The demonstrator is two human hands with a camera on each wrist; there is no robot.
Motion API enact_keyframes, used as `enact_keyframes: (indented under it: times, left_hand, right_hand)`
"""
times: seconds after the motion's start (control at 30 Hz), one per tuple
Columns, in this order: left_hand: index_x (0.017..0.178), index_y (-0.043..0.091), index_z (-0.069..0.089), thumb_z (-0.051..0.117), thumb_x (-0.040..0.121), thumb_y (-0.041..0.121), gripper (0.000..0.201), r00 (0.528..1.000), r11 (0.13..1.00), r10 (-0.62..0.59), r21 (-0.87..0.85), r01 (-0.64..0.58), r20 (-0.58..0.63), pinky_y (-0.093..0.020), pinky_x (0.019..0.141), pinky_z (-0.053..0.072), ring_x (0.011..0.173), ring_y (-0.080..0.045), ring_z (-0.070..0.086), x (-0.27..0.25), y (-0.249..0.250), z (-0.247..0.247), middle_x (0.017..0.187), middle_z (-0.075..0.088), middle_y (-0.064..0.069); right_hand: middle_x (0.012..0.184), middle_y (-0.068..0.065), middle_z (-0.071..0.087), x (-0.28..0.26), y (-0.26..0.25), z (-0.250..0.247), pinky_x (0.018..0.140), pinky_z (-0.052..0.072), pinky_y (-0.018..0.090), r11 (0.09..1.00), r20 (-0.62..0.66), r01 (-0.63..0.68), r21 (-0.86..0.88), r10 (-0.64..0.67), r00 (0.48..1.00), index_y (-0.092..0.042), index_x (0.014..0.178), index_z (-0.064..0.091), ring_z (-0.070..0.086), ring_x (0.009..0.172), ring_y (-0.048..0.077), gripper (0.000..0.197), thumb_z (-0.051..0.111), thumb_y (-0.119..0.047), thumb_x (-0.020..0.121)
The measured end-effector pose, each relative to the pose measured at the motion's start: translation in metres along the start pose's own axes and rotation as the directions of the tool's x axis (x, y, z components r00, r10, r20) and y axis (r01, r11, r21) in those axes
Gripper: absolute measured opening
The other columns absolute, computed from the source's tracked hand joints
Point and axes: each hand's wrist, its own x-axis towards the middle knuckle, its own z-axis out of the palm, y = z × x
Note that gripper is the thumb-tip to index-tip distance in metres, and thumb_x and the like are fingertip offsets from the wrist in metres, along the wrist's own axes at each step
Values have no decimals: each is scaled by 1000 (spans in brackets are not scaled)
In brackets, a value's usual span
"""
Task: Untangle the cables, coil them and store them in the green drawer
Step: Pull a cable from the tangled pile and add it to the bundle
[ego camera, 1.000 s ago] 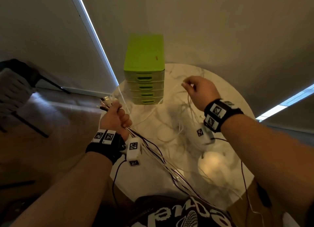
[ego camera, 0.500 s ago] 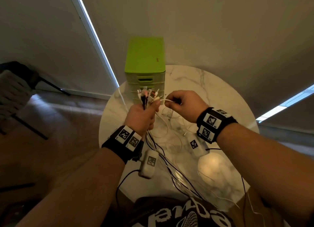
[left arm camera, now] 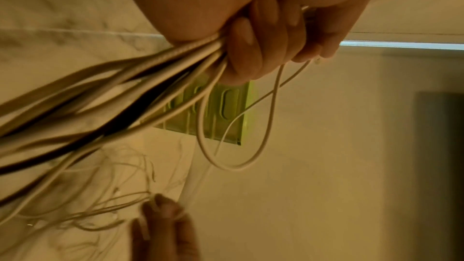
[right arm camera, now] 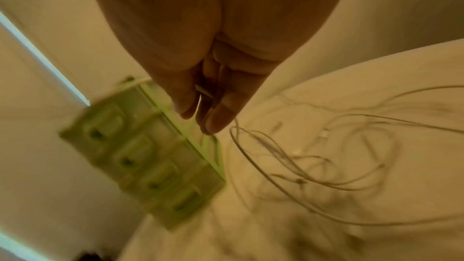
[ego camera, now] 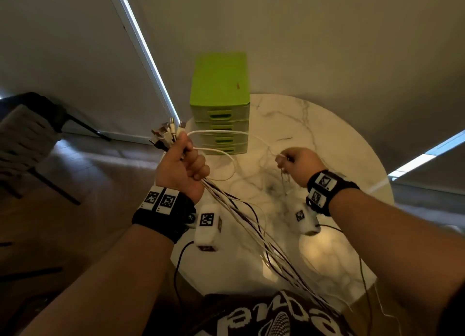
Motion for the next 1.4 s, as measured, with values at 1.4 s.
enact_keyframes:
  times: [1.4]
  left_hand:
    - [74, 19, 52, 58, 101, 42, 36, 967, 982, -101, 131, 135, -234, -26, 43, 11, 44, -10, 15, -32, -132, 82, 55, 22, 7]
  right_hand:
    - [83, -19, 63, -67, 30, -157, 74, 41, 24, 976, -291, 206, 75, -176, 940, -29, 113, 73, 58, 77, 3, 24, 52, -38, 103]
